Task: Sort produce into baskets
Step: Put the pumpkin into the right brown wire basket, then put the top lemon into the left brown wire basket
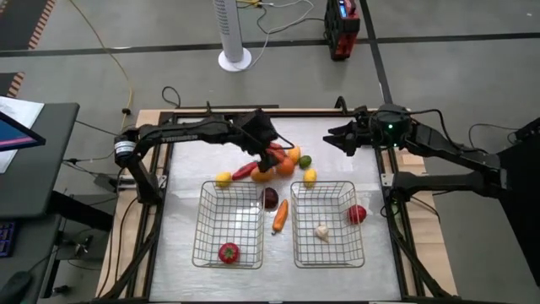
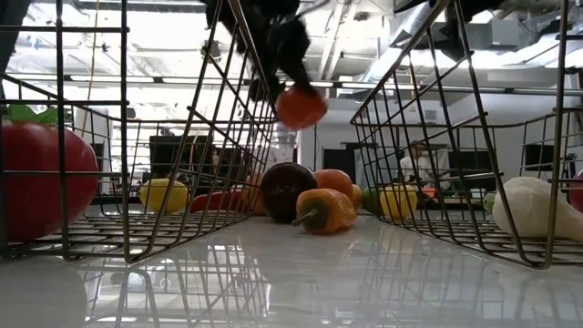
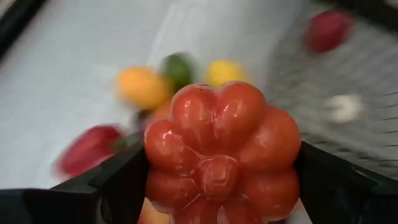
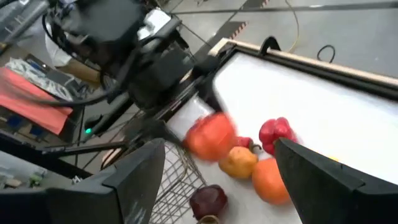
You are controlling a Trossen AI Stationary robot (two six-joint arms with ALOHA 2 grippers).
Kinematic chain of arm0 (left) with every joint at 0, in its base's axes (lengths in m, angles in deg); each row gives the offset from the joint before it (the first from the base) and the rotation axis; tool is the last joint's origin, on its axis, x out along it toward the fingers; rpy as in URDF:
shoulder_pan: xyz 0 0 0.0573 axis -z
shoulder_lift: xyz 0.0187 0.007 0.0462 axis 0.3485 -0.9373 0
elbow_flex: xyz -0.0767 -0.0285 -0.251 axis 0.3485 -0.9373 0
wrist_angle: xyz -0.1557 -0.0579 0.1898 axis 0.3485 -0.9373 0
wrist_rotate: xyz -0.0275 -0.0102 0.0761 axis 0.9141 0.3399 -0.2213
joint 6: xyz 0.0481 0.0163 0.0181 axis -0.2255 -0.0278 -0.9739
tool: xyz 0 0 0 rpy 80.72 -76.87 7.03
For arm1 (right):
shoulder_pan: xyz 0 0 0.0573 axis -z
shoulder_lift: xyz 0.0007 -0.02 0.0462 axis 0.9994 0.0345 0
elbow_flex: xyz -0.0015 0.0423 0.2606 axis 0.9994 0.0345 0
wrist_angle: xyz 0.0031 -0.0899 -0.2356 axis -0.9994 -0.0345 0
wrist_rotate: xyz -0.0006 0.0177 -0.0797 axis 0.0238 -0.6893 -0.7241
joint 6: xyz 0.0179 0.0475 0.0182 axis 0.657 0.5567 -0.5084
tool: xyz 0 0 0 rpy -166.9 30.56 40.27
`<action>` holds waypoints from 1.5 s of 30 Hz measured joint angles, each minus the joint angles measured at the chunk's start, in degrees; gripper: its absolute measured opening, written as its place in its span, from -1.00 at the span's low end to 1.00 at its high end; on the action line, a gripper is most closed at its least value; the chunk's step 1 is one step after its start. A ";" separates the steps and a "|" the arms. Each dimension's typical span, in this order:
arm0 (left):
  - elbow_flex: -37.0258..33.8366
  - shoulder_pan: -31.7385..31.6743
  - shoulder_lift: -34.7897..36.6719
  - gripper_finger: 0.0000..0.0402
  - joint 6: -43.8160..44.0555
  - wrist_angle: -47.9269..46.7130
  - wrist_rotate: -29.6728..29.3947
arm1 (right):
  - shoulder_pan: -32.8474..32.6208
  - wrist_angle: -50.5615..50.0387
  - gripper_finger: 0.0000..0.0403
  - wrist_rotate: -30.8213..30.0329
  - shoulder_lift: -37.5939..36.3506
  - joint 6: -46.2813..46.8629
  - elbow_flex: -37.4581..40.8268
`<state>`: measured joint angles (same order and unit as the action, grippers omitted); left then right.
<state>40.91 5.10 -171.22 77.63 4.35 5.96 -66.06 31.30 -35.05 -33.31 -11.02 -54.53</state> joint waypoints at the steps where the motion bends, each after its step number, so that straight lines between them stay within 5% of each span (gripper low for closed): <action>1: 0.95 1.23 -0.01 0.62 0.99 0.66 0.67 | 0.40 0.05 0.64 0.00 -0.27 -0.22 0.00; 10: 3.60 10.55 -0.03 0.62 7.98 15.14 0.98 | 1.59 0.02 0.64 0.98 -0.55 -1.98 0.00; 15: 3.35 14.99 -0.32 0.66 8.58 15.38 -6.45 | 1.30 0.06 0.64 1.68 -0.57 -2.38 0.00; 21: 3.35 16.32 -0.80 0.95 10.90 16.44 -8.63 | 1.29 0.18 0.64 1.73 -0.55 -2.98 0.00; 29: 3.37 16.49 -1.01 0.94 13.62 20.43 -7.29 | 0.06 0.40 0.64 1.91 -0.68 -2.51 0.00; 39: 3.28 16.03 6.51 0.82 13.72 10.82 -13.90 | -0.44 -9.77 0.64 1.88 -0.05 -2.94 0.00; 45: 2.71 14.78 12.70 0.69 10.45 5.52 -15.29 | -0.70 -12.20 0.64 1.76 6.85 -7.35 0.00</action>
<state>43.61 19.88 -158.52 88.09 9.87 -9.33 -66.76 19.10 -33.30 -26.46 -18.36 -54.53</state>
